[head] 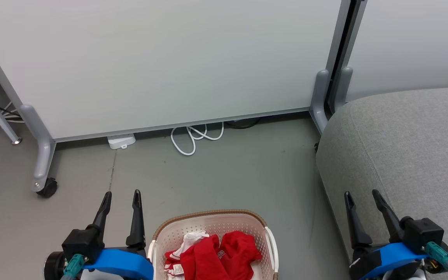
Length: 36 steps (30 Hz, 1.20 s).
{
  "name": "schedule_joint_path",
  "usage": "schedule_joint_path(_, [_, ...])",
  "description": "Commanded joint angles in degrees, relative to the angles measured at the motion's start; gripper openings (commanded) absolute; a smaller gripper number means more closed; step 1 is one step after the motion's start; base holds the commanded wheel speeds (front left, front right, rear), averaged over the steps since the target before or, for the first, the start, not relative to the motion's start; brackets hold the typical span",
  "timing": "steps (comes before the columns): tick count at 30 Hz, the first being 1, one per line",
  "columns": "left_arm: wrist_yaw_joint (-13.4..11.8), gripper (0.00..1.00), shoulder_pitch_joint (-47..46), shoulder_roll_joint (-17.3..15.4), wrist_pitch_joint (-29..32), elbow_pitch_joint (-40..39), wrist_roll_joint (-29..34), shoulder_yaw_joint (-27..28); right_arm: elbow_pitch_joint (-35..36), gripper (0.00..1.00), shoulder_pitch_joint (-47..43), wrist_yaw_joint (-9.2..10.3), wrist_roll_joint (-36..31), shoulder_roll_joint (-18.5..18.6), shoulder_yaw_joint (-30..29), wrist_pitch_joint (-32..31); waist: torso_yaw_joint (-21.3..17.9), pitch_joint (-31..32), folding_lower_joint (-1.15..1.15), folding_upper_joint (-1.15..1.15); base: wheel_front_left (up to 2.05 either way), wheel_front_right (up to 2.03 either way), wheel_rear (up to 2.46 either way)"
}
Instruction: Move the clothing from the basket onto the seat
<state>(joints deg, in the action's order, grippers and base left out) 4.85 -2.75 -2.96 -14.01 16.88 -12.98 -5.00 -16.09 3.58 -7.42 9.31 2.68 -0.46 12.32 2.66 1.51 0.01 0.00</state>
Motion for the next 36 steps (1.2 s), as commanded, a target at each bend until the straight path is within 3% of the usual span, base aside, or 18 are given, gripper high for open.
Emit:
schedule_joint_path(1, [-0.4, 1.00, -0.4, 0.0, -0.4, 0.1, 1.2, -0.3, 0.1, 1.00, 0.3, -0.11, -1.4, 0.3, -0.1, 0.6, 0.0, 0.0, -0.01, 0.00, 0.00, 0.00, 0.00])
schedule_joint_path(10, [-0.7, 1.00, -0.5, 0.0, -1.3, 0.6, 4.0, -0.7, -0.1, 1.00, 0.3, -0.08, -4.3, 0.4, -0.1, 1.5, 0.2, 0.0, -0.01, 0.00, 0.00, 0.00, 0.00])
schedule_joint_path(36, [-0.7, 1.00, -0.1, 0.1, -1.3, 1.3, 3.8, -0.8, 0.0, 1.00, 0.6, -0.08, -3.2, 0.3, 0.8, 1.7, -1.0, -1.7, -0.01, 0.00, 0.00, 0.00, 0.00])
